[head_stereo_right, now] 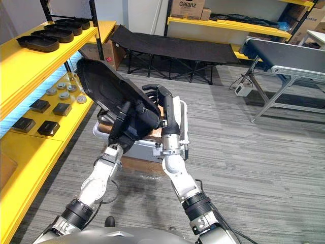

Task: Walk over and take three plastic housings, then place them on the shelf

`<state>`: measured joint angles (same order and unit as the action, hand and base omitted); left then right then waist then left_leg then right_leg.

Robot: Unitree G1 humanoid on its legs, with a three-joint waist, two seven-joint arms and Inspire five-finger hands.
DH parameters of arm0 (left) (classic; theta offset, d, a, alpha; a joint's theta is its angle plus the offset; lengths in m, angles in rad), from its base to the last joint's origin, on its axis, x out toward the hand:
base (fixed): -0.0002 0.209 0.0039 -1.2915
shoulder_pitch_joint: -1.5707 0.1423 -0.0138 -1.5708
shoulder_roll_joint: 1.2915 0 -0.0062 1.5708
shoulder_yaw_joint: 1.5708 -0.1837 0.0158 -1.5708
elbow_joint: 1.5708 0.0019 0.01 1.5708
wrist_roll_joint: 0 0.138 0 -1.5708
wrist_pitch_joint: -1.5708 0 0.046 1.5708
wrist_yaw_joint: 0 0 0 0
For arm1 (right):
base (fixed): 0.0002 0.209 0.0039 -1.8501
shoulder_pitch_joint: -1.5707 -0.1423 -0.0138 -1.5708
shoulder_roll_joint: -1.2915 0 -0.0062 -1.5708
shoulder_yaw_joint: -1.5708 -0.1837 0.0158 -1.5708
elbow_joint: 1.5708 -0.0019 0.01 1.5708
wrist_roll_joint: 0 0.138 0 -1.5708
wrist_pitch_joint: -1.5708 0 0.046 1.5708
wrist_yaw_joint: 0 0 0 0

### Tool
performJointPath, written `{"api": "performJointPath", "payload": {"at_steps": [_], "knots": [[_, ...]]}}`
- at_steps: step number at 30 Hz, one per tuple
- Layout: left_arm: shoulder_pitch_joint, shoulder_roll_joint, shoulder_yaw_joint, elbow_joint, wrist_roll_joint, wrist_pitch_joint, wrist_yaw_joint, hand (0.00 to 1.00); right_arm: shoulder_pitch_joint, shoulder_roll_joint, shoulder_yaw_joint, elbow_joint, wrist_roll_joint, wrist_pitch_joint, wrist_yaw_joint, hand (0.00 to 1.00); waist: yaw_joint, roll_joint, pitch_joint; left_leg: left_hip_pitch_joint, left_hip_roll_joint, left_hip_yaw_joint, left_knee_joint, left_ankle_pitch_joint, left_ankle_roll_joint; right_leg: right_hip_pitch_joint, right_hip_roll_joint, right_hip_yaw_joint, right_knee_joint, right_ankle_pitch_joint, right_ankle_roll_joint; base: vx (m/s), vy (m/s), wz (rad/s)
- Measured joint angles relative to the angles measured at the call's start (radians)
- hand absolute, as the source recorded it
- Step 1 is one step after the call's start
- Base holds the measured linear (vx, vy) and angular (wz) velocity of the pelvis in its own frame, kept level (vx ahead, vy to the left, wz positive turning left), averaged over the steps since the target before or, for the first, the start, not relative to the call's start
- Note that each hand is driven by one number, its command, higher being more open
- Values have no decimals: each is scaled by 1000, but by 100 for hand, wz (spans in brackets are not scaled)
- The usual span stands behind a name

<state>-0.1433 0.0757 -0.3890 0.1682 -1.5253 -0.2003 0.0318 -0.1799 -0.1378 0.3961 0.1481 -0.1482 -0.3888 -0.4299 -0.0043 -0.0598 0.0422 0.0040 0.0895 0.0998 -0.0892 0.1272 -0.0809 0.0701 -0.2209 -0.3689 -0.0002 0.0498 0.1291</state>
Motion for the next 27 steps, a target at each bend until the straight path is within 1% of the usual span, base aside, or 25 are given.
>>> {"api": "performJointPath", "payload": {"at_steps": [1, 3, 6, 7, 10, 13, 14, 17, 19, 20, 21, 24, 26, 27], "knots": [[5, 0, 13, 0, 0, -10, 1, 0, 11, 5, 10, -4, 0, -7, 0, 0, 0, -1, 0, 1, 0, 0, 0, 0, 0, 1, 0, 0, 1, -1, -1, 0, 0, 0], [18, -4, 21, -4, 0, -16, 1, 0, 25, 23, 10, -4, 0, -7, 0, 0, 1, -3, -2, 2, 0, 0, 0, -1, -1, 1, 0, -1, 2, -2, -3, 0, 0, 0], [46, -28, 41, -4, 5, -10, 1, 0, 53, 29, 11, -4, 0, -7, 1, 0, 2, -9, -6, 2, 0, -1, 0, -3, -4, 1, -1, -2, 4, -4, -5, 0, 0, 0], [52, -28, 44, -4, 20, 2, 1, 0, 61, 29, 15, -4, 0, -7, 1, 0, 1, -9, -6, 2, 0, -1, 0, -7, -9, 1, -1, -2, 5, -4, -6, 0, 0, 0], [57, -28, 45, -4, 49, 22, 0, 0, 76, 28, 13, -5, 3, -8, 0, 0, 0, -9, -6, 2, 0, -1, 0, -7, -9, 0, -1, -2, 7, -5, -7, 0, 0, 0], [62, -26, 40, -4, 87, 72, -52, 0, 81, 24, -1, -7, 9, -4, -13, 0, 0, -10, -6, 1, 0, -1, 0, -7, -9, -1, -1, -2, 7, -5, -7, 0, 0, 0], [62, -25, 37, -4, 88, 76, -59, 0, 84, 22, -3, -8, 9, -7, -15, 0, -1, -10, -7, 2, 0, 0, 0, -7, -9, -1, -1, -2, 7, -6, -7, 0, 0, 0], [62, -25, 31, -4, 97, 60, -59, 0, 93, 20, 5, -16, 8, -14, -18, 0, -7, -10, -8, 1, 0, 1, 0, -7, -9, -2, -1, -1, 7, -6, -8, 0, 0, 0], [61, -25, 20, -4, 133, 18, -58, 0, 99, 23, 14, -24, 8, -13, -23, 0, -8, -10, -9, 1, 0, 2, 0, -7, -9, -3, -1, 0, 6, -6, -8, 0, 0, 0], [61, -25, 16, -4, 133, 10, -58, 0, 99, 24, 14, -24, 8, -13, -23, 0, -7, -10, -9, 1, 0, 2, 0, -7, -9, -3, -1, 0, 6, -6, -8, 0, 0, 0], [62, -26, 10, -4, 140, -5, -56, 0, 99, 24, 14, -25, 8, -12, -24, 100, -5, -10, -10, 1, 0, 2, 0, -7, -9, -3, -1, 0, 6, -6, -8, 0, 0, 0], [61, -28, 12, -5, 234, -42, -39, 0, 113, 21, 23, -25, 8, -10, -18, 100, -3, -11, -14, 1, 0, 2, 0, -7, -9, -3, -1, 0, 6, -6, -8, 0, 0, 0], [62, -28, 22, -21, 288, -51, -7, 0, 126, 8, 41, -25, 6, -9, -8, 100, -2, -11, -15, 1, 0, 2, 0, -7, -9, -3, -1, 0, 6, -6, -8, 0, 0, 0], [63, -30, 40, -49, 330, -64, 34, 0, 137, 5, 47, -25, 4, 4, 2, 100, -2, -11, -15, 1, 0, 2, 0, -8, -10, -3, -1, 0, 6, -6, -8, 0, 0, 0]]}}
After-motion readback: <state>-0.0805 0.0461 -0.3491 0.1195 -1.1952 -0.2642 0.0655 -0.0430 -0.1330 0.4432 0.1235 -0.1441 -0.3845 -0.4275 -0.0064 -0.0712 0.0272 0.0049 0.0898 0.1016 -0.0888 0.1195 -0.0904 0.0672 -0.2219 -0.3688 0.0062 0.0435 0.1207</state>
